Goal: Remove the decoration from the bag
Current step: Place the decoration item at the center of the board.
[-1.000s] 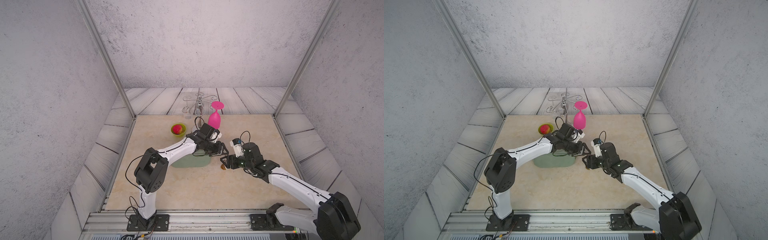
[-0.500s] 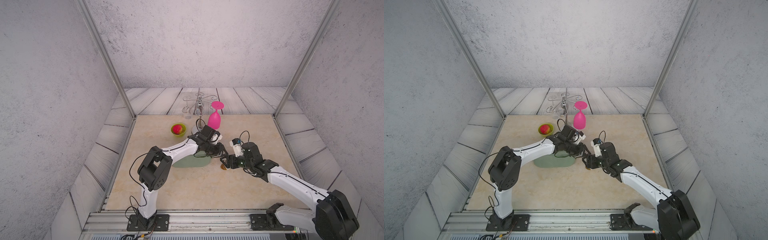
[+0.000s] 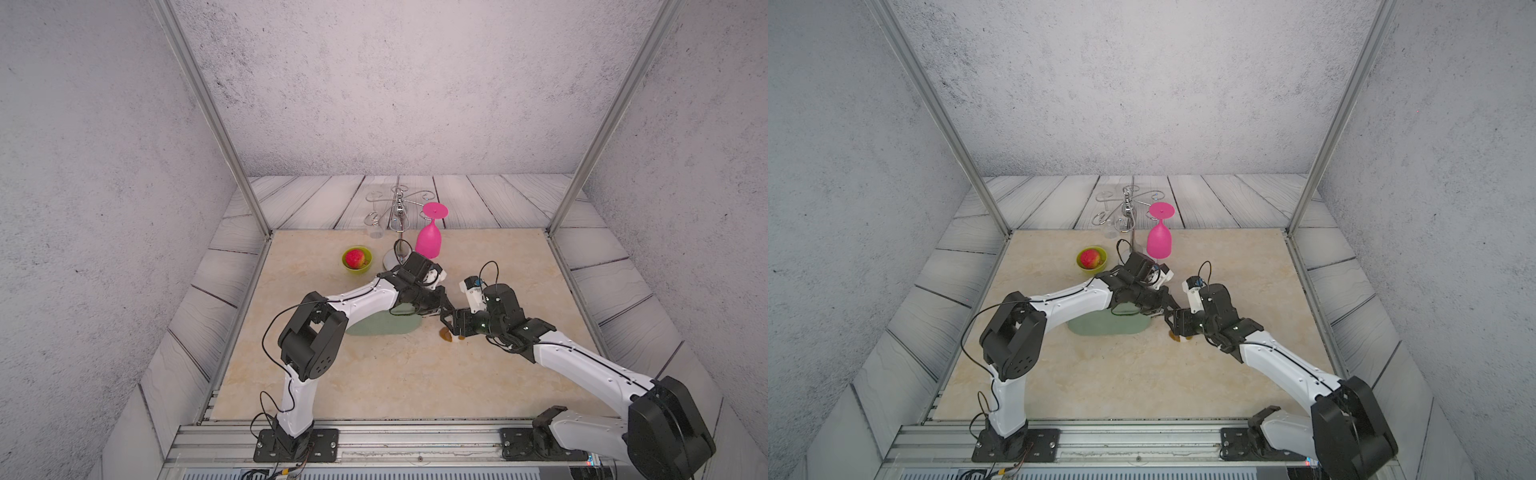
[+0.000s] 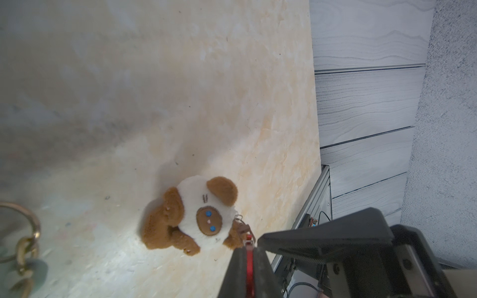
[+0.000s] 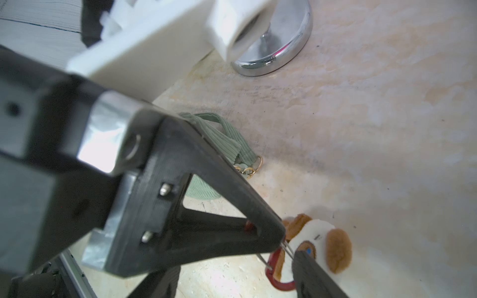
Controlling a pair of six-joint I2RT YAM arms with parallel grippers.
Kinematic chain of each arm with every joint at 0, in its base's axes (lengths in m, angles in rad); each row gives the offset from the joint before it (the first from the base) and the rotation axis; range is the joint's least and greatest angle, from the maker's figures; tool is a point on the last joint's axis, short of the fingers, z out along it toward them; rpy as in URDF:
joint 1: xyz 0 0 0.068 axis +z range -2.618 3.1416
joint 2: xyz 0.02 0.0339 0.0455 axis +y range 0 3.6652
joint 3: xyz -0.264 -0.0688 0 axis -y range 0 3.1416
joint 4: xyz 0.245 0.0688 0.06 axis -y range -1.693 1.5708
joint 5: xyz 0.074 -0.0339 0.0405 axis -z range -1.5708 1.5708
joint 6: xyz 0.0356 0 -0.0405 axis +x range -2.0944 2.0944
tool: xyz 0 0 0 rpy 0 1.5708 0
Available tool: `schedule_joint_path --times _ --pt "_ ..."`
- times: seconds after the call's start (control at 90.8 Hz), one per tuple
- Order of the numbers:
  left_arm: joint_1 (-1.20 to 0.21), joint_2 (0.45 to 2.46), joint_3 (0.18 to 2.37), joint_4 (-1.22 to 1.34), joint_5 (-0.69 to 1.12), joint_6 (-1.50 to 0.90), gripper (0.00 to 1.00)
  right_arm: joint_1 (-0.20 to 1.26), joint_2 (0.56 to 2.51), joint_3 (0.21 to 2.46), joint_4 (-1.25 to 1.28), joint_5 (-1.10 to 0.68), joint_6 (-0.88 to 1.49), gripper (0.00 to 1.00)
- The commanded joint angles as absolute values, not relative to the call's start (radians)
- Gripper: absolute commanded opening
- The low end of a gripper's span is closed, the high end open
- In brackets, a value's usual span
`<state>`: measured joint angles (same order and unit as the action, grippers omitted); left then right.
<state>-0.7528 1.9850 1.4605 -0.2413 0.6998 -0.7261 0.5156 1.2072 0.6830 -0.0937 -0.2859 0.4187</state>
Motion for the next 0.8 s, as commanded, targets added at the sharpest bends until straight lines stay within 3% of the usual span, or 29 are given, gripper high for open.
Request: schedule_joint_path --times 0.0,0.65,0.793 --pt "-0.759 2.010 1.444 -0.231 0.689 -0.722 0.00 0.511 1.196 0.714 -0.103 -0.290 0.425 0.74" --pt "-0.755 2.183 1.625 -0.280 0.464 -0.588 0.00 0.475 0.944 0.612 -0.209 -0.045 0.528 0.74" --pt "-0.755 2.190 1.653 -0.286 0.474 -0.583 0.24 0.474 0.901 0.589 -0.226 -0.030 0.538 0.74"
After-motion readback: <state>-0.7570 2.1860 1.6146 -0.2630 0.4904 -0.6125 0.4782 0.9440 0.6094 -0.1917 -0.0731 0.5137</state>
